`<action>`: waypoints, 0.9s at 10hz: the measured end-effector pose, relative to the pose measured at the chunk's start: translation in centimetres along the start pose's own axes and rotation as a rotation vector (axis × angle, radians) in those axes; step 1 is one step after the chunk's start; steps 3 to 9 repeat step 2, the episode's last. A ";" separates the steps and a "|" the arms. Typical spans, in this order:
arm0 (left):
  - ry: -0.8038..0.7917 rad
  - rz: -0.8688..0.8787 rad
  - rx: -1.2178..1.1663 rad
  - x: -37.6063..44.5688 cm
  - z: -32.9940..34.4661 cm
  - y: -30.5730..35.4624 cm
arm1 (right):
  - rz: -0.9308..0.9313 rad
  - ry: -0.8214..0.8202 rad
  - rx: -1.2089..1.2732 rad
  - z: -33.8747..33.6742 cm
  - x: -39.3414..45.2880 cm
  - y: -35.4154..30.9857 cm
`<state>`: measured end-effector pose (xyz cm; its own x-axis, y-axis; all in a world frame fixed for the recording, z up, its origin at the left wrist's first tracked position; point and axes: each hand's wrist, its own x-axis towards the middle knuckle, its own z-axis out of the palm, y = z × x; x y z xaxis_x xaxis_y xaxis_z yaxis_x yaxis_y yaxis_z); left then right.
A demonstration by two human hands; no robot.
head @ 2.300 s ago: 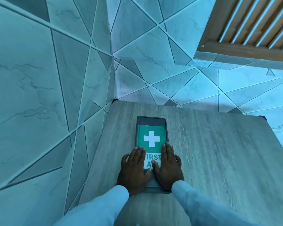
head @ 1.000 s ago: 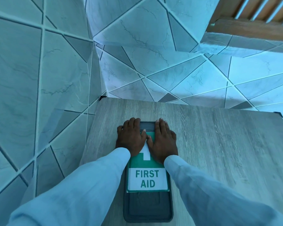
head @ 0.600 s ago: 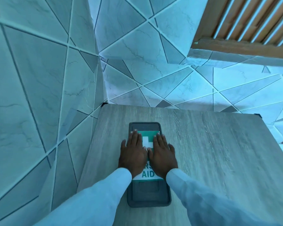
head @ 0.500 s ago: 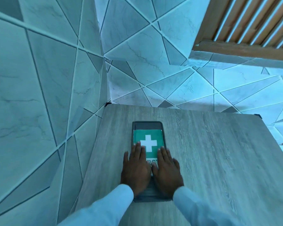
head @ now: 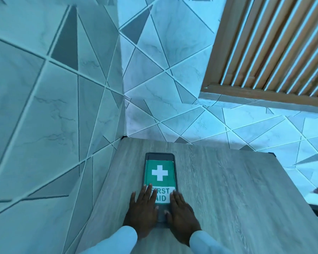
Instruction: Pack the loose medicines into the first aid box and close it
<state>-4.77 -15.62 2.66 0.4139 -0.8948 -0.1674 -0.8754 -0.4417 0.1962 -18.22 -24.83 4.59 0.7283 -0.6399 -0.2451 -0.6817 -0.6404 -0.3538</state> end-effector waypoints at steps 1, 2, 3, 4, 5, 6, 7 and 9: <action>0.084 -0.027 0.033 -0.4 -4.1 1.1 | 0.017 0.050 0.071 -2.9 -0.8 2.0; 0.202 -0.102 -0.003 -0.4 -7.6 2.7 | 0.030 0.128 0.113 -6.5 -1.7 4.9; 0.202 -0.102 -0.003 -0.4 -7.6 2.7 | 0.030 0.128 0.113 -6.5 -1.7 4.9; 0.202 -0.102 -0.003 -0.4 -7.6 2.7 | 0.030 0.128 0.113 -6.5 -1.7 4.9; 0.202 -0.102 -0.003 -0.4 -7.6 2.7 | 0.030 0.128 0.113 -6.5 -1.7 4.9; 0.202 -0.102 -0.003 -0.4 -7.6 2.7 | 0.030 0.128 0.113 -6.5 -1.7 4.9; 0.202 -0.102 -0.003 -0.4 -7.6 2.7 | 0.030 0.128 0.113 -6.5 -1.7 4.9; 0.202 -0.102 -0.003 -0.4 -7.6 2.7 | 0.030 0.128 0.113 -6.5 -1.7 4.9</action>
